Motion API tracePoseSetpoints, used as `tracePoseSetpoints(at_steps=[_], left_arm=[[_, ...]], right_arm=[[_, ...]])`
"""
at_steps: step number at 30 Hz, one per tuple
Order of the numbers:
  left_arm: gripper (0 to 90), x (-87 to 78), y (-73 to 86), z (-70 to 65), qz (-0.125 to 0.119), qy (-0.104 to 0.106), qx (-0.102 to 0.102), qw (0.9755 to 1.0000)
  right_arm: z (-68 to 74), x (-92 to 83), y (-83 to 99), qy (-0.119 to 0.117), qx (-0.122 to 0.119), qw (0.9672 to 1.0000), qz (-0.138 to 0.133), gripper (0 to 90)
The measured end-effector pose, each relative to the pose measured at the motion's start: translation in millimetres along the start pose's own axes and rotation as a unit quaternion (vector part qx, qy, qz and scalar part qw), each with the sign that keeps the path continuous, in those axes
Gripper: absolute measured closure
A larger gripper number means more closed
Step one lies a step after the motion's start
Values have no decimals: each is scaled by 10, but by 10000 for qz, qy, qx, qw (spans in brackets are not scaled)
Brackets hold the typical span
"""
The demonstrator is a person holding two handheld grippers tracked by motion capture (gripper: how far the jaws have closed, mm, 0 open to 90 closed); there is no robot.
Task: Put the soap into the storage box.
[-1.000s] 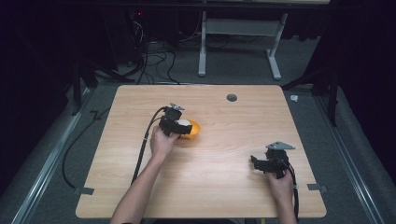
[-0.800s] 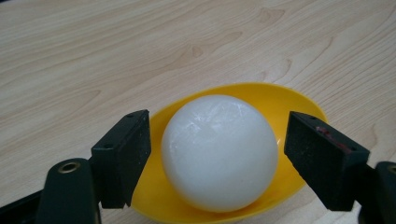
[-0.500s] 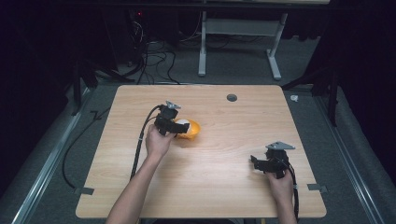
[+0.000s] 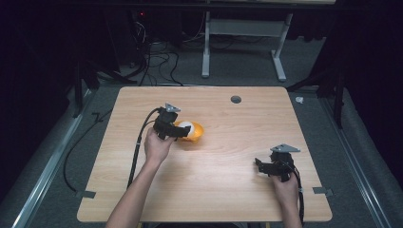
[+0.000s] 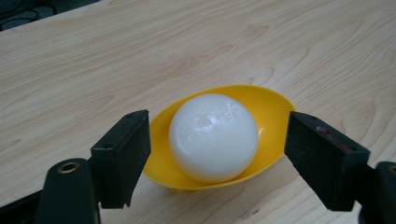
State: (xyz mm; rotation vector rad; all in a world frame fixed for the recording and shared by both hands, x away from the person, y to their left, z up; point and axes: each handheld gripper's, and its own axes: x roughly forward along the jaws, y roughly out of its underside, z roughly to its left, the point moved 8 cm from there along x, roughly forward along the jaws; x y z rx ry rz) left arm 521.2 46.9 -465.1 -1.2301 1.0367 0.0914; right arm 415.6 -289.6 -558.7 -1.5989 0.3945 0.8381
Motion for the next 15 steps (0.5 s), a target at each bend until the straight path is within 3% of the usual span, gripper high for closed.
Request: tracePoseSetpoints(at_steps=[15], left_arm=[[236,-186,73,72,-111,-45,-90,9999]], right_arm=[[0,1,-1,3,-11,10000,-3,189]])
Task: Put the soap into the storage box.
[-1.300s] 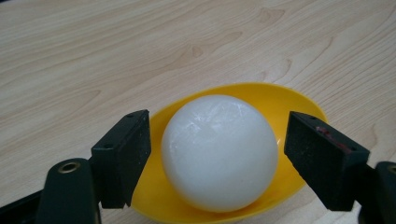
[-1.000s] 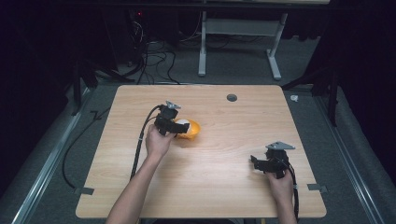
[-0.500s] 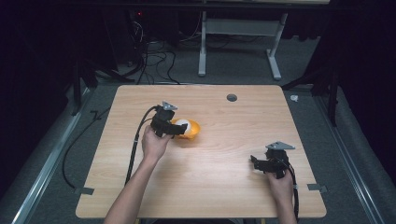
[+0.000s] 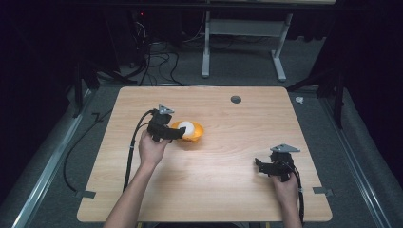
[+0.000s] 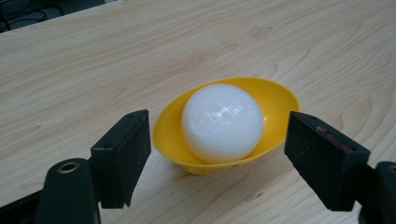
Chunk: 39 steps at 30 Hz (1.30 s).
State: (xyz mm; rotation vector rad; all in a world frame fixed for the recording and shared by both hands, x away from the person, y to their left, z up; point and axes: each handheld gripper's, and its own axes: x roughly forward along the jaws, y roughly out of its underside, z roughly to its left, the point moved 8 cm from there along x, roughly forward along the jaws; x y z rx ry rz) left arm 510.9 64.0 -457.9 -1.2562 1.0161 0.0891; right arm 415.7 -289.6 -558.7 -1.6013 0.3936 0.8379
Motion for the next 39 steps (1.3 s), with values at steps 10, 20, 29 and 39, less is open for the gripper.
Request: tracePoseSetpoints(at_steps=[10,20,29,39], left_arm=[[236,-106,47,13,-57,-73,16,10000],[234,-236,120,-14,-130,-48,37,9999],[234,-350,213,-19,-186,-30,-18,9998],[233,-417,356,-23,-161,-27,-58,9998]], right_arm=[[0,0,0,1,-7,10000,3,189],[-1,1,-1,5,-18,10000,-2,188],[1,1,-1,5,-19,10000,-3,188],[2,1,-1,5,-16,10000,0,188]])
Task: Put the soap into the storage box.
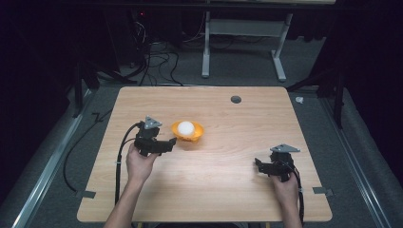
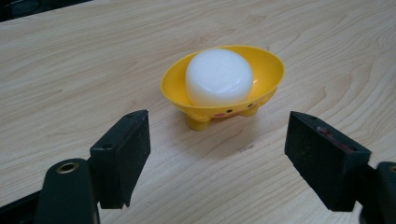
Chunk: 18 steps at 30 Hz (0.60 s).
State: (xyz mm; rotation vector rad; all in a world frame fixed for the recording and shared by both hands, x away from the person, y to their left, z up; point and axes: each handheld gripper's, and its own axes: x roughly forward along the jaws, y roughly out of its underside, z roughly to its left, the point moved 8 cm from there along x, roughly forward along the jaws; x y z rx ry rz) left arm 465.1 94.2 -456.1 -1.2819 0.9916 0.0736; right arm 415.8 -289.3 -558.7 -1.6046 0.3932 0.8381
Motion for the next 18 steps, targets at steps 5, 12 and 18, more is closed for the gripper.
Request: tracePoseSetpoints(at_steps=[5,12,18], left_arm=[[233,-29,56,6,-7,14,-65,10000],[232,-68,151,26,-21,0,-157,9999],[232,-92,243,58,1,-18,-235,9997]], right_arm=[[0,0,0,0,-1,10000,1,188],[2,0,1,-7,-5,10000,3,188],[3,0,1,-8,-4,10000,4,188]])
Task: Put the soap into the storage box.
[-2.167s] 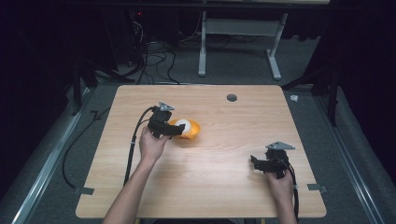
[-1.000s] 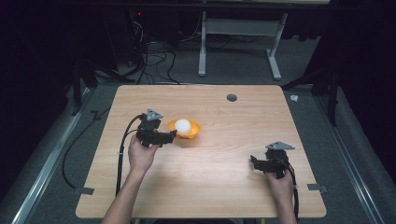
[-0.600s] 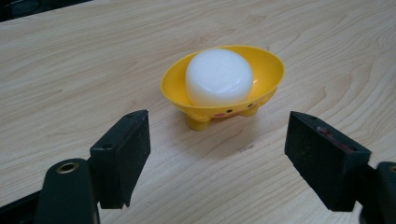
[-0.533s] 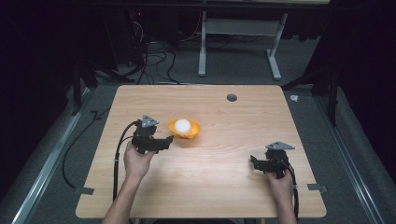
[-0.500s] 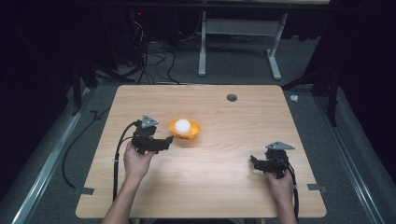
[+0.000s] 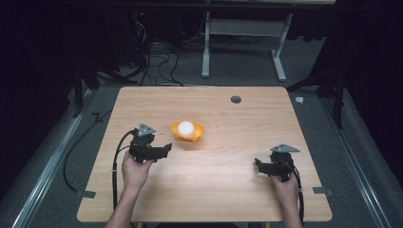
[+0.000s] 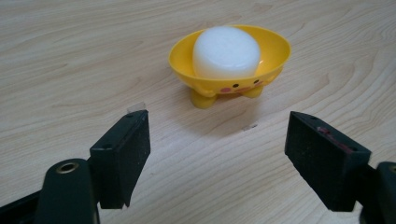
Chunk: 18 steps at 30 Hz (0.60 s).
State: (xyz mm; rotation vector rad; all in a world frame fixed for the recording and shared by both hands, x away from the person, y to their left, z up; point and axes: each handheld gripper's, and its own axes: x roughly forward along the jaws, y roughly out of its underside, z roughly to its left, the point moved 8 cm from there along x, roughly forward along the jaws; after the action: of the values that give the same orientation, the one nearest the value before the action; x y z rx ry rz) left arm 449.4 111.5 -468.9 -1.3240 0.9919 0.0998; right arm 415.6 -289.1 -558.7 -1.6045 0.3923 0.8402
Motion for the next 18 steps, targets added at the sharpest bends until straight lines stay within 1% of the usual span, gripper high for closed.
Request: tracePoseSetpoints(at_steps=[8,13,18], left_arm=[[232,16,161,80,71,13,-149,9999],[231,27,247,101,104,-5,-196,9998],[231,44,336,124,147,0,-296,9995]], right_arm=[[-1,0,0,4,-5,10000,-2,188],[-2,-1,0,8,-4,10000,6,188],[-1,1,-1,6,-3,10000,-5,189]])
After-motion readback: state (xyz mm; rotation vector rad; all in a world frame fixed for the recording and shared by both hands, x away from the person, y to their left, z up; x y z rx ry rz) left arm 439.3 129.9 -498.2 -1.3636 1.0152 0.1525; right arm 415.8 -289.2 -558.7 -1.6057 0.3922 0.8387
